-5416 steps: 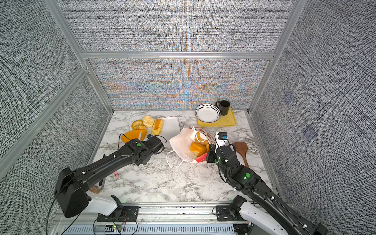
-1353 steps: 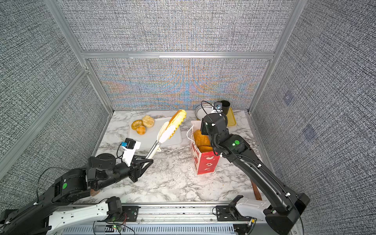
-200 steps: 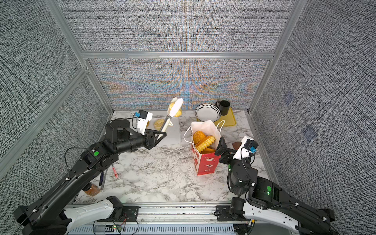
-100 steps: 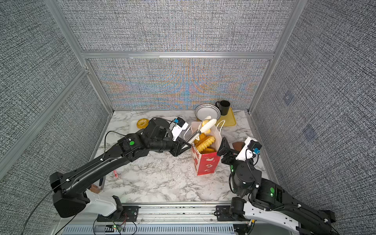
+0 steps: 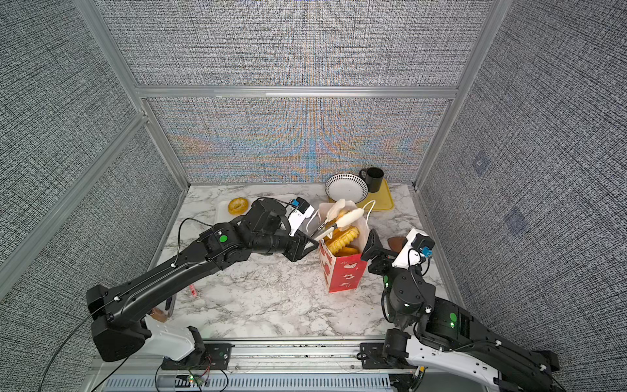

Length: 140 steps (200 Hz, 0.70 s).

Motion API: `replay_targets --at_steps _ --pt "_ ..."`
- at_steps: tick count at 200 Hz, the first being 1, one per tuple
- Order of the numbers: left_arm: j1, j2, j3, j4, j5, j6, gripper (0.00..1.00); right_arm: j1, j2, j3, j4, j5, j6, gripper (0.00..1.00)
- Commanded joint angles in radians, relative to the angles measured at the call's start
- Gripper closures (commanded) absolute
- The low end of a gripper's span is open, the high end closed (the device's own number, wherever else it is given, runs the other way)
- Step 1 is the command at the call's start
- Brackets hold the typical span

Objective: Pack bread into a paper bag
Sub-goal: Place the fake bread in the paper bag.

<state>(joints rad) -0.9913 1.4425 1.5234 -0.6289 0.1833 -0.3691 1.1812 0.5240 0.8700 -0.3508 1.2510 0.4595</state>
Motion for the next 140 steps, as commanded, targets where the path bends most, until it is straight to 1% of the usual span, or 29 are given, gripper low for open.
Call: replay_targets --at_steps 1,34,44,58,78,98,113,131,140 --pt "0.000 -0.010 0.004 0.024 0.000 0.019 0.60 0.001 0.002 -0.006 0.028 0.003 -0.012 0.04" --pt "0.000 -0.033 -0.001 0.035 -0.011 0.019 0.65 0.001 0.008 -0.007 0.033 0.001 -0.016 0.04" --pt "0.000 -0.060 -0.008 0.046 -0.037 0.025 0.66 0.001 0.008 -0.006 0.032 -0.001 -0.016 0.04" --pt "0.000 -0.138 -0.044 0.093 -0.103 0.032 0.67 0.001 0.008 -0.009 0.035 -0.002 -0.018 0.04" --pt "0.000 -0.270 -0.128 0.217 -0.192 0.046 0.68 0.000 0.010 -0.011 0.041 -0.005 -0.023 0.04" --pt "0.003 -0.357 -0.139 0.202 -0.328 0.071 0.70 0.001 0.011 -0.011 0.042 -0.010 -0.024 0.04" --pt "0.003 -0.403 -0.142 0.167 -0.466 0.076 0.70 0.001 0.011 -0.014 0.046 -0.018 -0.024 0.04" --pt "0.010 -0.409 -0.128 0.072 -0.723 0.046 0.70 0.000 0.016 -0.017 0.055 -0.025 -0.028 0.04" --pt "0.026 -0.379 -0.115 0.010 -0.811 0.023 0.70 0.000 0.019 -0.018 0.058 -0.027 -0.028 0.04"
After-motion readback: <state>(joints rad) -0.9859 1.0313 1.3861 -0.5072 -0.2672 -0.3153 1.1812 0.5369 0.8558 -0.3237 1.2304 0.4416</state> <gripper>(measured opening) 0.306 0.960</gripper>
